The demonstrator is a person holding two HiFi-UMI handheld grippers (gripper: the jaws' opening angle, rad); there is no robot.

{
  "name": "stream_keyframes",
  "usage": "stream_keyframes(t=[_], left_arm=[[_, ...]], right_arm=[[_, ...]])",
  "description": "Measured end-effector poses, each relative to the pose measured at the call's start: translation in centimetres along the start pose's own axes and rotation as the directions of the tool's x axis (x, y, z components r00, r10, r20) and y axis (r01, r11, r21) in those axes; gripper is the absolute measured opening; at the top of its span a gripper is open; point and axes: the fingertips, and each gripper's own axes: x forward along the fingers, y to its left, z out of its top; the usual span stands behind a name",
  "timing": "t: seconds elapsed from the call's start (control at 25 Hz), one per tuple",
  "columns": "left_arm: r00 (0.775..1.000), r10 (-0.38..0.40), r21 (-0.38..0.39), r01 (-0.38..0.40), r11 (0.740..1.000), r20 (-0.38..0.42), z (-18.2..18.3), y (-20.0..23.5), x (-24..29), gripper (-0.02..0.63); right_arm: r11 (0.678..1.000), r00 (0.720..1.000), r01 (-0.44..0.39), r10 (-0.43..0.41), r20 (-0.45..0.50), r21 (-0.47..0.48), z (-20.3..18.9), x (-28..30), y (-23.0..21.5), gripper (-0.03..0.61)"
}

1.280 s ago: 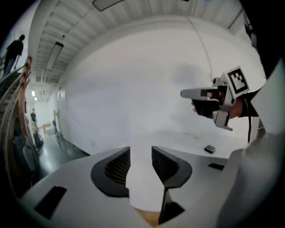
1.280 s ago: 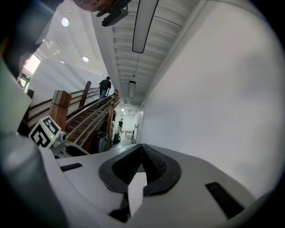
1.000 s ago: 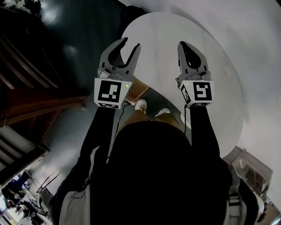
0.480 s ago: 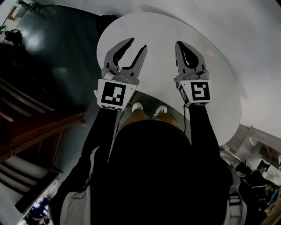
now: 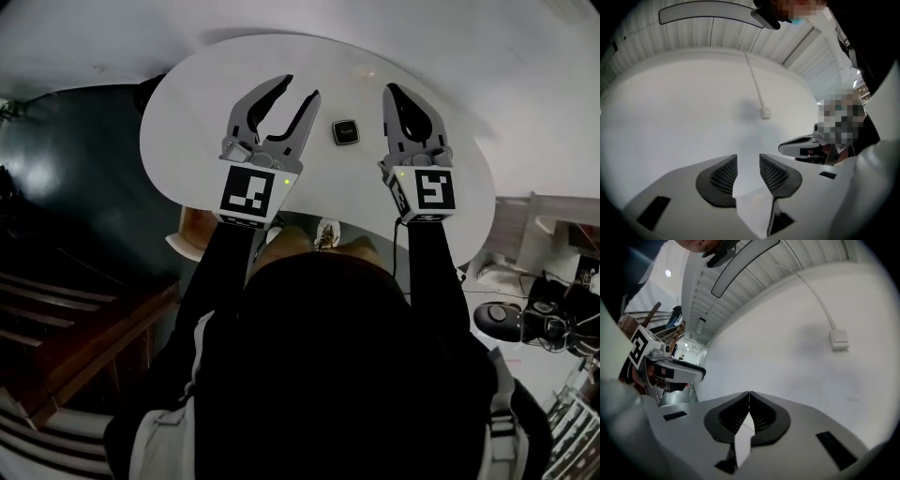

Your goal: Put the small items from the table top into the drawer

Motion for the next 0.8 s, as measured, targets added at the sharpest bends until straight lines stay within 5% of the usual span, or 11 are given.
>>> stream_keyframes(t=[0.28,0.44,0.56,0.8], left_arm=[[0.997,-0.07,-0.002,0.07,0.998,-0.018,-1.0,-3.6,2.1,0.16],[0.968,-0.188,0.056,0.199,0.978,-0.164,-5.8,-6.0,4.2,0.179],[0.889,-0.327,0.043,0.359,0.932,-0.319,-11.0,-8.5,5.7,0.217],[0.654,-0.5,-0.04,0.585,0.81,-0.568,-21.8,-12.3,7.2,0.318]], right_arm=[[0.999,0.999,0.047,-0.047,-0.021,0.021,-1.4,-2.0,-2.9,0.026],[0.999,0.998,0.046,-0.045,-0.032,0.019,-2.1,-2.5,-3.3,0.026],[0.998,0.997,0.061,-0.06,-0.047,0.021,-2.7,-3.5,-4.0,0.026],[0.992,0.989,0.118,-0.115,-0.089,0.032,-4.5,-6.0,-6.0,0.026]])
